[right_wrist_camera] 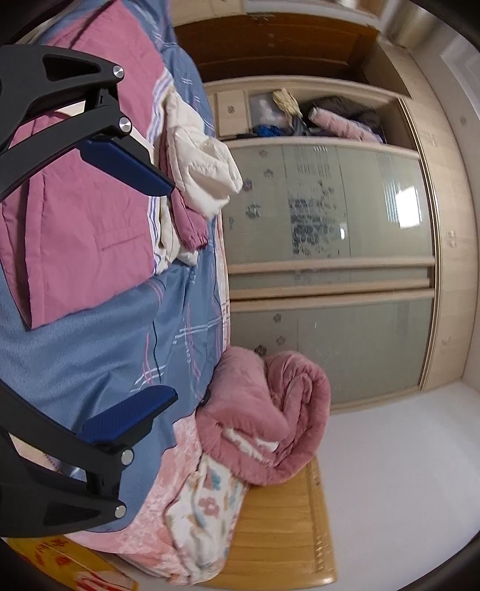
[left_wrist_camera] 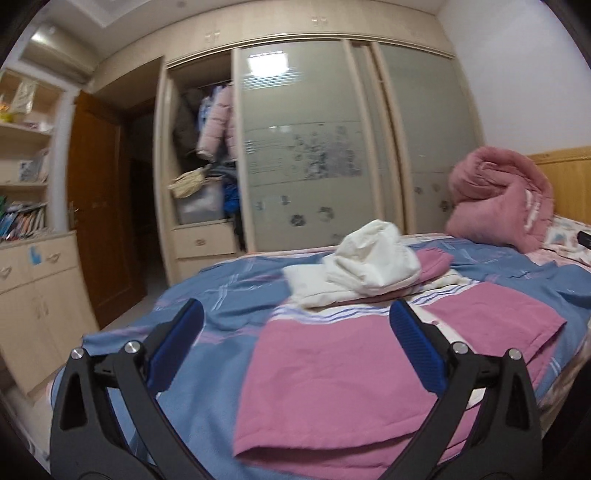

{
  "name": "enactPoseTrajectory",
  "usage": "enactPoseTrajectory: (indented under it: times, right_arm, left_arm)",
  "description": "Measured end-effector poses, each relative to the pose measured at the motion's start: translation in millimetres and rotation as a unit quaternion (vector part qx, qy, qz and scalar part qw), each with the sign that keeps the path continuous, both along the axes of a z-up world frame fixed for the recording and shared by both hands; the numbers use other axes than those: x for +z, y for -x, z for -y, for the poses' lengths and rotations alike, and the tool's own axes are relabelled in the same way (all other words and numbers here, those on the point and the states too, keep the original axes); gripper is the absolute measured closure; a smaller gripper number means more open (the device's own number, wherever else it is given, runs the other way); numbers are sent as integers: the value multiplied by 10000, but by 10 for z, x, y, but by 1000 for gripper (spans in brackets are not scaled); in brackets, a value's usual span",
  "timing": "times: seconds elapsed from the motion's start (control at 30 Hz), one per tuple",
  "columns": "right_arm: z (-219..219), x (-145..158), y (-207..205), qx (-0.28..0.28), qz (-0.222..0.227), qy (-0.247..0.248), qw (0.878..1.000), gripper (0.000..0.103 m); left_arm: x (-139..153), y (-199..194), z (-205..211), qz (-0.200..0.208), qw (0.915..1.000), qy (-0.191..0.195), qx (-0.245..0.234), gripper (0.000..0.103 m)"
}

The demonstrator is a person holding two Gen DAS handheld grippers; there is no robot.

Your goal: Fold large clothes

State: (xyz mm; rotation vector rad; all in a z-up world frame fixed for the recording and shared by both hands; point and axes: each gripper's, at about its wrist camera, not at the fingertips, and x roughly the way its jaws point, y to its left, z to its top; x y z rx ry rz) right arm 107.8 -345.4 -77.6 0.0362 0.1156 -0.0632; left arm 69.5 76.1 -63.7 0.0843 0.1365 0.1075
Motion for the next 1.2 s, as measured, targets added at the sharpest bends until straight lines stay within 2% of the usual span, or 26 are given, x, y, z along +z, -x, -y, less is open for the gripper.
enactPoseTrajectory:
  times: [0.17, 0.33, 0.6, 0.87, 1.2]
  right_arm:
    - [-165, 15, 21, 109, 13, 330, 9994, 1]
    - [-193, 33, 7, 113, -40, 325, 9994, 1]
    - [-228, 25, 4, 147, -46, 376, 9992, 1]
    - [-302, 14, 2, 207, -68, 421, 9989, 1]
    - [-270, 8, 3, 187, -100, 374, 9991, 1]
  left_arm:
    - [-48, -27, -92, -241, 9994, 49, 248, 2]
    - [-65, -101, -113, -473, 9984, 92, 307, 2]
    - [-111, -136, -69, -684, 9971, -141, 306, 2]
    - [-96, -121, -175, -693, 9970, 132, 321, 2]
    - [-112, -155, -123, -750, 9967, 25, 323, 2]
